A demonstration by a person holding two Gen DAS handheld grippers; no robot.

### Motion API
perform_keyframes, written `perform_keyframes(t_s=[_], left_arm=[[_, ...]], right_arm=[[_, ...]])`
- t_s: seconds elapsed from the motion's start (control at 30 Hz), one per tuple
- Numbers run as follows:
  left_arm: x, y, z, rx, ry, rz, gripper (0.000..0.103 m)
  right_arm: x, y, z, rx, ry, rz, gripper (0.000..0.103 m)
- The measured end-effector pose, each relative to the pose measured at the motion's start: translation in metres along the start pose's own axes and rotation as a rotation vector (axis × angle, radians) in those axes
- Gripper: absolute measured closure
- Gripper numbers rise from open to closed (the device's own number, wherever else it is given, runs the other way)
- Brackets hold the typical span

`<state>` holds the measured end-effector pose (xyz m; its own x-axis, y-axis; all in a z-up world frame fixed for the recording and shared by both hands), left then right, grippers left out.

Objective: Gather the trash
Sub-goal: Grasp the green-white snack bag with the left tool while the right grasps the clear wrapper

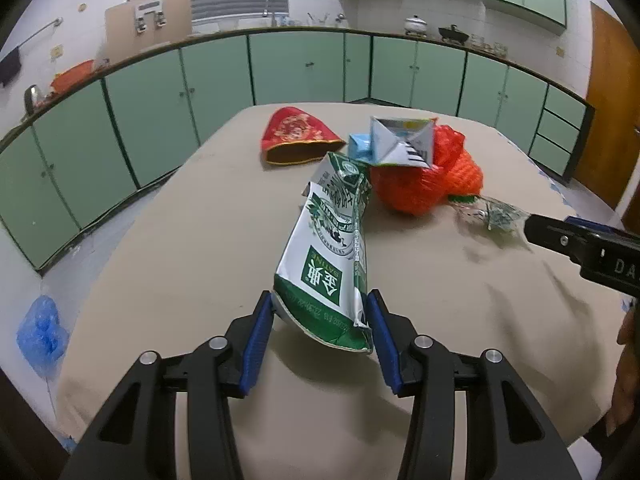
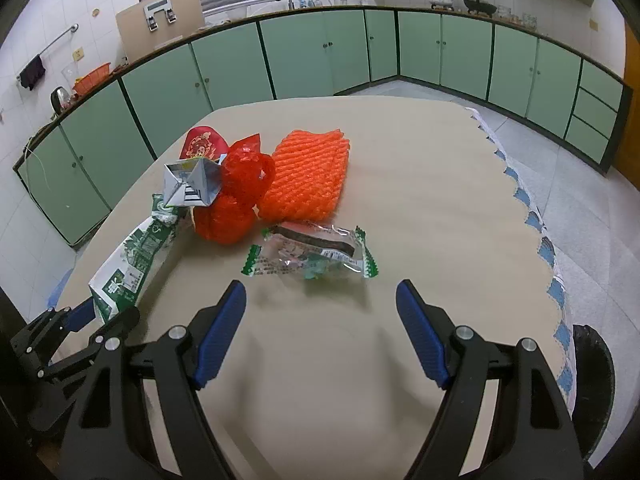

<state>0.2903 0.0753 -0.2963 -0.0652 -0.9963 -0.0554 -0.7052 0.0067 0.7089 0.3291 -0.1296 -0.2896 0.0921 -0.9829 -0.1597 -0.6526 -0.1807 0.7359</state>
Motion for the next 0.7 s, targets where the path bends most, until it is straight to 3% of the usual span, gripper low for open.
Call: perform_keyframes(t_s=[0.7], left_arm=[[-0.029, 0.006, -0.03, 0.087, 0.062, -0.046, 0.056]], right_arm=[[-0.007, -0.014, -0.011, 0.013, 0.015, 0.012, 0.027]])
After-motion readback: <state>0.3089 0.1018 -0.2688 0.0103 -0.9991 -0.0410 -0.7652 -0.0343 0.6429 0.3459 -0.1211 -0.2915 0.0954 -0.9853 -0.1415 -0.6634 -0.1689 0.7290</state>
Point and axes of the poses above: each gripper's, at about its wrist camera, not at the fingertips, and y roughly against the way its jaws point, x to its right, z to its underside, the point moved 9 cm from there along -y, roughly the way its jaws point, and after that the axes turned 3 degrees about -y, right-handed, at the moved point
